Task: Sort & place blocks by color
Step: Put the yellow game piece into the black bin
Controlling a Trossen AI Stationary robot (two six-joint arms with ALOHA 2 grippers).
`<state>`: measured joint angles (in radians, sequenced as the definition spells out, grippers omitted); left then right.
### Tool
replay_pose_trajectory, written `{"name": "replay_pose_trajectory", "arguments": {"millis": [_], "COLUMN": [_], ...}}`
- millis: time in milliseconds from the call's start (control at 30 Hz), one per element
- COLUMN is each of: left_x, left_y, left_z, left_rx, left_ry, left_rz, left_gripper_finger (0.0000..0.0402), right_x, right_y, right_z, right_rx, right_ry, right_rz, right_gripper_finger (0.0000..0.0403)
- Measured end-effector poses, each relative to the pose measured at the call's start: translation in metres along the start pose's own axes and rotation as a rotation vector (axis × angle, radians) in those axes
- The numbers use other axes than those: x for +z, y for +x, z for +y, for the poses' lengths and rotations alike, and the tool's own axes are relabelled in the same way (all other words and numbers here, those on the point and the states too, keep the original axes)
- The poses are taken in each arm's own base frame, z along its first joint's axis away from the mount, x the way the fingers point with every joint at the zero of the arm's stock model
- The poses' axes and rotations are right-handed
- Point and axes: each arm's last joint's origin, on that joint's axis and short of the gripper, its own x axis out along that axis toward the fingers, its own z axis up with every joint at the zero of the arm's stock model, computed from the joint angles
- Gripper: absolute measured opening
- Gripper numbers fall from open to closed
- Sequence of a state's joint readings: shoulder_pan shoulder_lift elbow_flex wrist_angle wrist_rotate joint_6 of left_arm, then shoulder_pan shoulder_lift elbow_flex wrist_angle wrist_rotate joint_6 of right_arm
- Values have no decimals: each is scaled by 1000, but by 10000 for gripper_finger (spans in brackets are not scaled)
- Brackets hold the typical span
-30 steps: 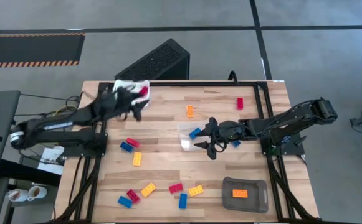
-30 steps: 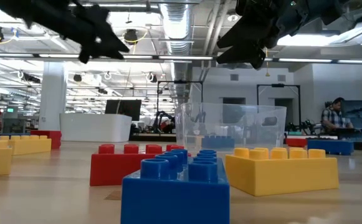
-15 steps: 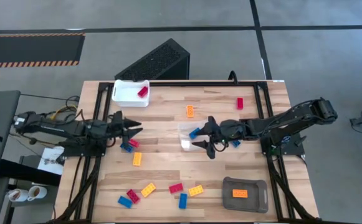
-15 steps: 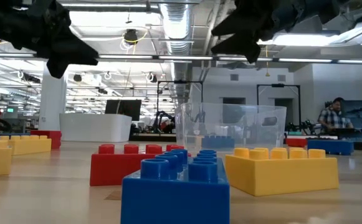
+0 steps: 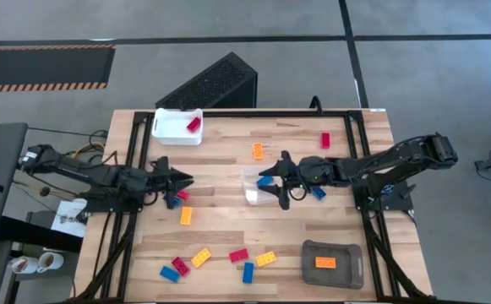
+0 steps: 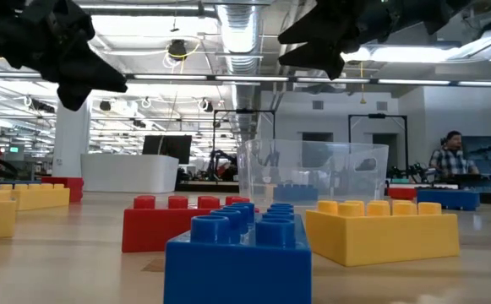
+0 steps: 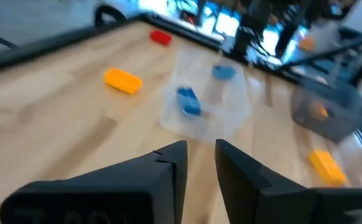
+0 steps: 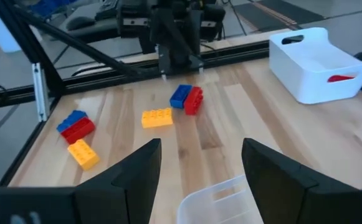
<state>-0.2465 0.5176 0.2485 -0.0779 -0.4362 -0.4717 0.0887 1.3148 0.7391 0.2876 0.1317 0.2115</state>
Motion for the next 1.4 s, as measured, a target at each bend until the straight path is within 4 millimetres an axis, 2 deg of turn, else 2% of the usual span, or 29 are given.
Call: {"name": "replay_pose_trajectory", "arguments": {"millis": [200,433,633,767,933,1067,1400], "left_x": [-7,-10,-12,-21,-37,-42,-40], "left_y": [6,14,26,35,42,41,43], "left_z": [-17,-45,-69,-79,-79,-73,-71], "left_rx": [-36,107,275,346,411,476,524], "left_ry": [-43,-142,-321,-345,-365,-368,-399], "left_rz": [206,507,638,677,832,932,830], "left_gripper_finger": [28,9,8,11,42,79,191], "right_x": [-2,-2,-2,-2,-2,-2,-1], "right_y": [0,0,0,0,0,0,0], "right_z": [0,0,0,0,0,0,-2], "right_rx": [-1,0,0,0,1,1,-5], "right_ry": [-15,-29,-31,-31,-31,-40,-63], "right_rz": [18,18,16,17,17,17,13], "right_gripper_finger": [244,244,244,244,244,244,244]}}
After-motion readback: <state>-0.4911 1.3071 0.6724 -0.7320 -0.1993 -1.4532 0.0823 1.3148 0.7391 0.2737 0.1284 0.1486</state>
